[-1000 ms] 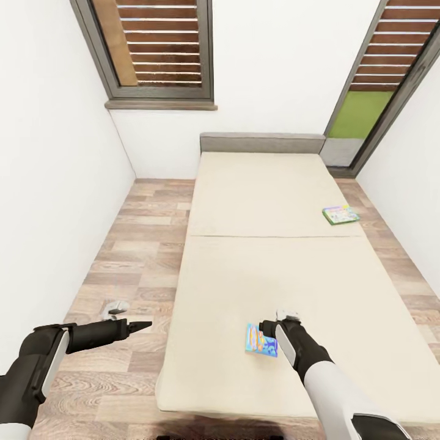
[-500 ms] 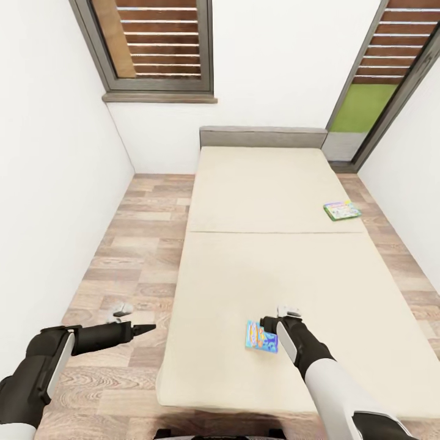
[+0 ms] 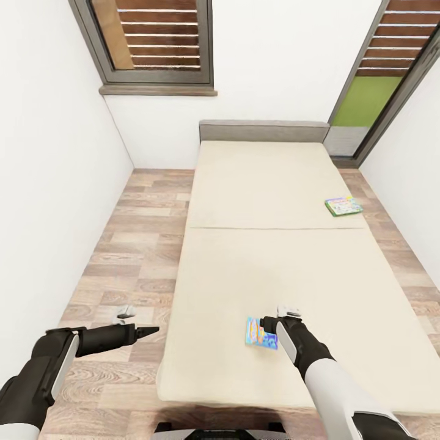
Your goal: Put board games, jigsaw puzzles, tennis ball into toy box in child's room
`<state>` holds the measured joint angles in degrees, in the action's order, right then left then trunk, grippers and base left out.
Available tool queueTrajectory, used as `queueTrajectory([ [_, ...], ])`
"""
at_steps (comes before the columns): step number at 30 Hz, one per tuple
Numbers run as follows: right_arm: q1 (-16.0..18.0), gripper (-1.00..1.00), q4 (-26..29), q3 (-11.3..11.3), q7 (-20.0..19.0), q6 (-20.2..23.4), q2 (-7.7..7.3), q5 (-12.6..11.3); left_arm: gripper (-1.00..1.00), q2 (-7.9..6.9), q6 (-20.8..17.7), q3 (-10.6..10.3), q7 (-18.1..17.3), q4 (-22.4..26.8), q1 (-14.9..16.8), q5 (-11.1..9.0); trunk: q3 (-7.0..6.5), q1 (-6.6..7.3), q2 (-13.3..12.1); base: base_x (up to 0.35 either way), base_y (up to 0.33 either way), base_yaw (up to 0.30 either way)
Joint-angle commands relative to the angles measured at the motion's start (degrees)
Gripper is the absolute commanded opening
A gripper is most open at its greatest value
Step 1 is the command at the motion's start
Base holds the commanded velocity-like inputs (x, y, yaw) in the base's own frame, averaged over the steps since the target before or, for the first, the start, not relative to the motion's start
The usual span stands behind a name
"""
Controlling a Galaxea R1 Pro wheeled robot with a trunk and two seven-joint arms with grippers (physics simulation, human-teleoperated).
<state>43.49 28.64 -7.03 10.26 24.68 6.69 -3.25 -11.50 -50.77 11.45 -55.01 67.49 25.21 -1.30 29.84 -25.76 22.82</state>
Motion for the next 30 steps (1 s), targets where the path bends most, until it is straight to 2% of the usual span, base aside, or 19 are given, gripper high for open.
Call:
queueTrajectory([
  [1, 0.02, 1.0, 0.14, -0.13, 0.35, 0.25, 0.08, -0.33, 1.0, -0.02, -0.49, 0.05, -0.26, 0.42, 0.03, -0.15, 0.18, -0.03, 0.1, 0.0, 0.0, 0.0],
  [18, 0.32, 1.0, 1.69, 0.13, 0.47, 0.83, 0.85, -0.11, 1.0, 0.07, -0.46, 0.06, -0.39, 0.73, 0.02, -0.3, 1.79, -0.03, 0.1, 0.0, 0.0, 0.0],
  [20, 1.67, 1.0, 3.06, 0.15, 0.41, 1.95, 1.01, -0.21, 1.0, 0.07, -0.47, 0.04, -0.37, 0.76, 0.02, -0.26, 1.98, -0.03, 0.1, 0.0, 0.0, 0.0],
  [21, 3.76, 1.0, 4.83, 0.13, 0.34, 4.76, 1.06, -0.34, 1.0, 0.07, -0.47, 0.01, -0.32, 0.78, 0.02, -0.19, 2.08, -0.03, 0.1, 0.0, 0.0, 0.0],
  [24, 6.93, 1.0, 6.39, 0.04, 0.35, 10.17, 1.07, -0.47, 1.0, 0.08, -0.47, 0.01, -0.25, 0.78, 0.02, -0.14, 2.36, -0.03, 0.1, 0.0, 0.0, 0.0],
  [30, 12.05, 1.0, 6.84, -0.07, 0.42, 13.38, 1.14, -0.6, 1.0, 0.05, -0.47, -0.01, -0.25, 0.79, 0.02, -0.11, 2.93, -0.03, 0.1, 0.0, 0.0, 0.0],
])
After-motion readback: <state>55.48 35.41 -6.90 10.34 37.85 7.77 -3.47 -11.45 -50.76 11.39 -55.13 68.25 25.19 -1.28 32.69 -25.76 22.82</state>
